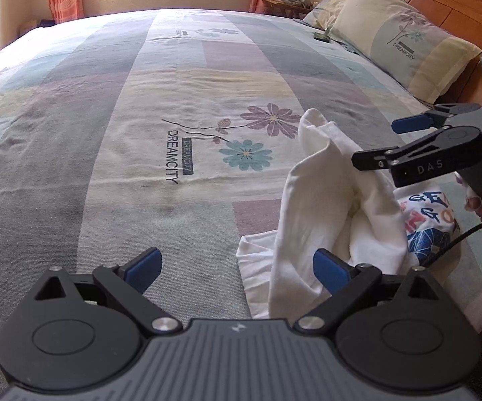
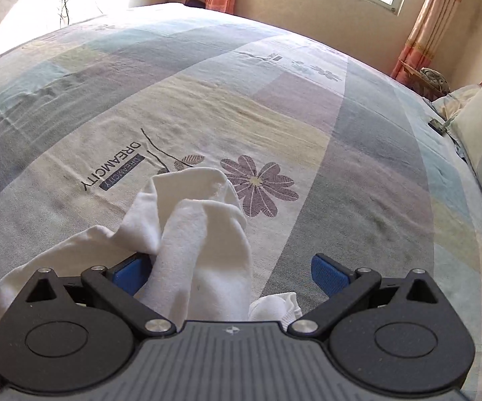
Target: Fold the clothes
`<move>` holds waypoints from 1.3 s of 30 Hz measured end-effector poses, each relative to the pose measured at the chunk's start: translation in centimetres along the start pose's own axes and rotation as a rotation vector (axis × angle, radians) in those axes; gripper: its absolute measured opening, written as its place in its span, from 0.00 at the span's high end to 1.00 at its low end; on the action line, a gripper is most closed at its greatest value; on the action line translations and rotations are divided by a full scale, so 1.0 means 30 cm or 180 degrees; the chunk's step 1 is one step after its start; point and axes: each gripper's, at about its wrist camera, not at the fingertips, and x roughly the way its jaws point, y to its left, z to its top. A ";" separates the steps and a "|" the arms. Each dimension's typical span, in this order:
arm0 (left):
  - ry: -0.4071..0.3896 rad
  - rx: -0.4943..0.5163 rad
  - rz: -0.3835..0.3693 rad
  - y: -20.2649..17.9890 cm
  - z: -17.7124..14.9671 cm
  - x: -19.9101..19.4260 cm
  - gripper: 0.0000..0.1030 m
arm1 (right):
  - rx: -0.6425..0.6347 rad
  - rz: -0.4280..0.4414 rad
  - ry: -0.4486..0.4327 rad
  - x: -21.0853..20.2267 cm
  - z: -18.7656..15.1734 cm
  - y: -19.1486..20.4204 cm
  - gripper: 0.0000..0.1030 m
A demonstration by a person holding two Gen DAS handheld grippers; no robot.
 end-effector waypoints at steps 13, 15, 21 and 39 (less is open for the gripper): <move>0.0465 0.1067 0.0078 -0.253 0.135 0.317 0.04 | 0.0563 0.0197 -0.0116 -0.203 -0.224 -0.212 0.00; 0.0450 0.1075 0.0252 -0.253 0.150 0.325 0.04 | 0.0632 0.0144 -0.0096 -0.209 -0.252 -0.233 0.00; 0.0472 0.0929 0.0759 -0.184 0.174 0.318 0.04 | 0.0884 -0.0008 -0.0026 -0.212 -0.325 -0.306 0.00; 0.0401 0.0586 0.1091 -0.089 0.242 0.368 0.04 | 0.0951 0.0017 0.0054 -0.176 -0.342 -0.331 0.00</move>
